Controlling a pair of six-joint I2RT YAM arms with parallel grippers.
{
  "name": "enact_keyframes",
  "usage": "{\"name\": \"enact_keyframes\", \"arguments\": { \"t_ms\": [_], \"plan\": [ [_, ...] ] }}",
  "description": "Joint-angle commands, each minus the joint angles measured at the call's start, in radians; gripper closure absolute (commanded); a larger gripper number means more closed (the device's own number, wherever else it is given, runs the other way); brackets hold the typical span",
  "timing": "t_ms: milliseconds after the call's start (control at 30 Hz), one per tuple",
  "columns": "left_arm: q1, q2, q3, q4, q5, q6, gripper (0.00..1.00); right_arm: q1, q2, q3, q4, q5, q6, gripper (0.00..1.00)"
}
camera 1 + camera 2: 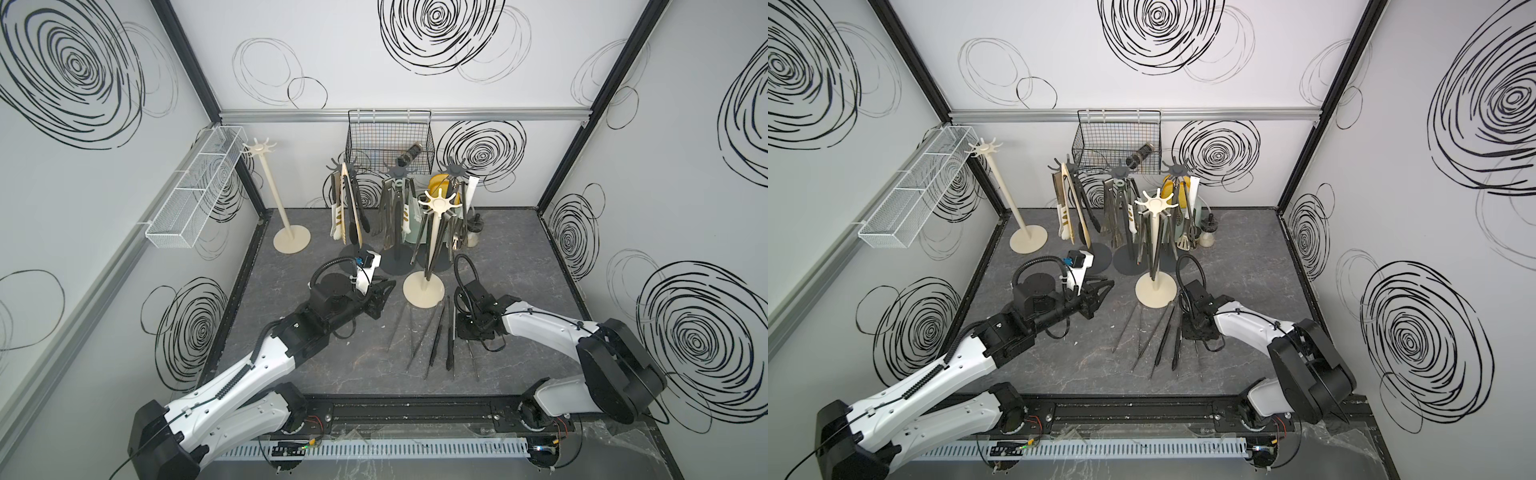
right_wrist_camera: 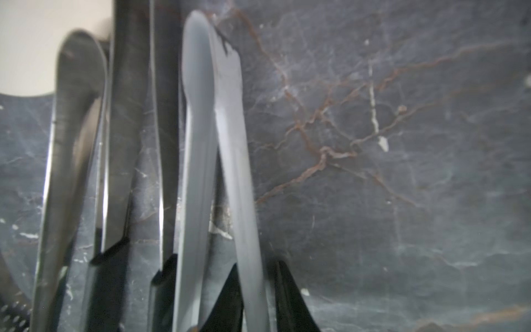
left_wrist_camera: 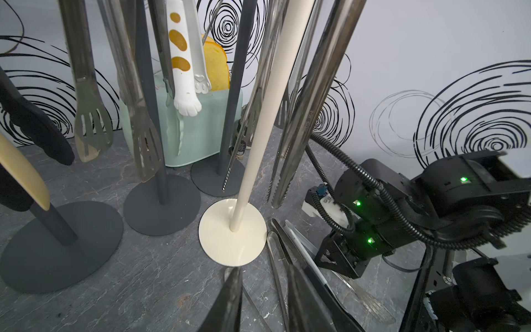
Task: Hang food tongs on kitchen utensil racks
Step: Pick up the food tongs from the center of the board.
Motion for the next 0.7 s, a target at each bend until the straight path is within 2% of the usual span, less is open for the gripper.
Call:
{"name": "enact_keyframes", "arguments": {
  "t_ms": [0,133,267,500,667],
  "plan": [
    [-0.003,-0.023,-0.019,0.049,0.012,-0.022,0.69,0.006,0.067,-0.016,0.000,0.034,0.017,0.80],
    [-0.004,-0.034,-0.025,0.048,0.013,-0.024,0.69,-0.007,0.097,0.002,-0.028,0.069,0.024,0.92],
    [-0.004,-0.038,-0.027,0.052,0.020,-0.025,0.69,-0.029,0.095,0.011,-0.046,0.098,0.019,1.00],
    [-0.004,-0.040,-0.048,0.092,0.039,-0.035,0.69,-0.092,-0.004,0.038,-0.089,0.142,-0.004,1.00],
    [-0.005,-0.041,-0.063,0.112,0.045,-0.041,0.69,-0.123,-0.139,0.096,-0.139,0.192,-0.050,1.00]
  ]
}}
